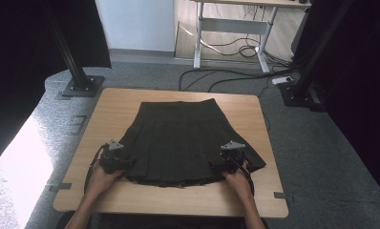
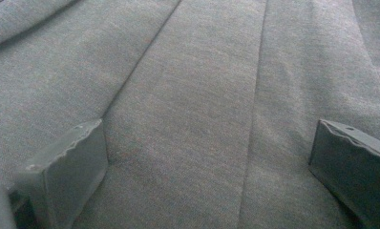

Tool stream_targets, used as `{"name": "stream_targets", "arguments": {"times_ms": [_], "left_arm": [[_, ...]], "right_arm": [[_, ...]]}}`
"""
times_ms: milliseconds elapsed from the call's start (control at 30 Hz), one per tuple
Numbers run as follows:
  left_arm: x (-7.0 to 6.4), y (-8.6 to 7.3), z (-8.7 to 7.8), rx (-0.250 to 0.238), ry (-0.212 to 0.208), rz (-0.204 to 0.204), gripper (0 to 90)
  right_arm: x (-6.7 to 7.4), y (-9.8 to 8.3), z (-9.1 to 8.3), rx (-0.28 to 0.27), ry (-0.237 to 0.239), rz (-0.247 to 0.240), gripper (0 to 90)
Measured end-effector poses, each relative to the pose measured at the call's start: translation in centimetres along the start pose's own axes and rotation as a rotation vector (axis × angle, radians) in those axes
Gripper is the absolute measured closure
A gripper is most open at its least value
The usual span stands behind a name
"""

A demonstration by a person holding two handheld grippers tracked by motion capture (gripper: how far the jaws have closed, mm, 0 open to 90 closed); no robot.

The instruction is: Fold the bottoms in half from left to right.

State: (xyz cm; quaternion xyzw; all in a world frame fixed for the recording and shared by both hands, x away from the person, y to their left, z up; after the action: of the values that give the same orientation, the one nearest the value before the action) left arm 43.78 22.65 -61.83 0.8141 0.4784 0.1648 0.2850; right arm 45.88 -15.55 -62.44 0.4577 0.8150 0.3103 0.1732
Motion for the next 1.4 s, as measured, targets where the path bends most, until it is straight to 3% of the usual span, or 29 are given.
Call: {"name": "stream_targets", "arguments": {"times_ms": [167,567,700,833,933,1000,1067,1167,1267,1300,1333,1400], "left_arm": [[-2.1,-1.3,-1.0,0.004,0.012,-0.016,16.5],[-5.9,-2.9,-2.2,-0.007,0.025,-0.028,16.5],[-7.1,-3.3,-2.5,-0.007,0.01,-0.01,16.4],[-7.1,-3.3,-2.6,0.01,-0.019,0.004,14.2],[-6.8,-3.1,-3.1,0.065,-0.067,0.011,13.8],[-5.6,-2.3,-4.5,0.041,-0.059,0.032,10.7],[-5.1,-1.8,-5.1,0.032,-0.06,0.034,11.1],[-2.8,0.0,-6.7,0.007,-0.054,0.052,10.8],[-1.7,1.1,-6.7,-0.003,-0.055,0.071,9.7],[-0.5,2.1,-6.4,-0.016,-0.048,0.094,9.9],[-0.5,2.1,-6.4,-0.016,-0.048,0.094,10.7],[1.1,3.6,-5.6,-0.034,-0.023,0.128,12.8]], "right_arm": [[-0.2,-0.8,-0.7,0.005,0.009,-0.009,0.0],[-1.1,-2.2,-2.0,-0.002,0.031,-0.032,0.0],[-1.8,-3.0,-2.6,-0.001,0.036,-0.035,0.0],[-1.9,-3.1,-2.7,-0.002,0.032,-0.036,0.0],[-1.8,-3.1,-2.8,0.004,0.03,-0.032,0.7],[-1.7,-2.8,-3.5,0.001,0.031,-0.034,10.3],[-1.6,-2.6,-3.9,-0.006,0.041,-0.031,10.7],[-0.8,-1.9,-5.0,-0.007,0.055,-0.046,8.7],[0.0,-1.4,-5.4,-0.004,0.062,-0.069,8.2],[1.0,-0.7,-5.7,-0.009,0.075,-0.091,7.0],[1.0,-0.7,-5.7,-0.009,0.075,-0.091,7.0],[2.4,-0.1,-6.0,-0.004,0.097,-0.12,4.3]]}}
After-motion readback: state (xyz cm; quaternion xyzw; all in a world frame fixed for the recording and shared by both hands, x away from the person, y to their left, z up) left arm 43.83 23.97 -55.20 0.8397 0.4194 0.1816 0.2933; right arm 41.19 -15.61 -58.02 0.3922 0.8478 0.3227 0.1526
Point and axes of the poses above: each handheld gripper's, and its own axes: z roughly forward along the jaws, y roughly out of its top, x roughly to its left, the point moved 10 cm from there along z, roughly forward along the jaws, and after that the axes turned 5 degrees about x, right-handed, at the moved point
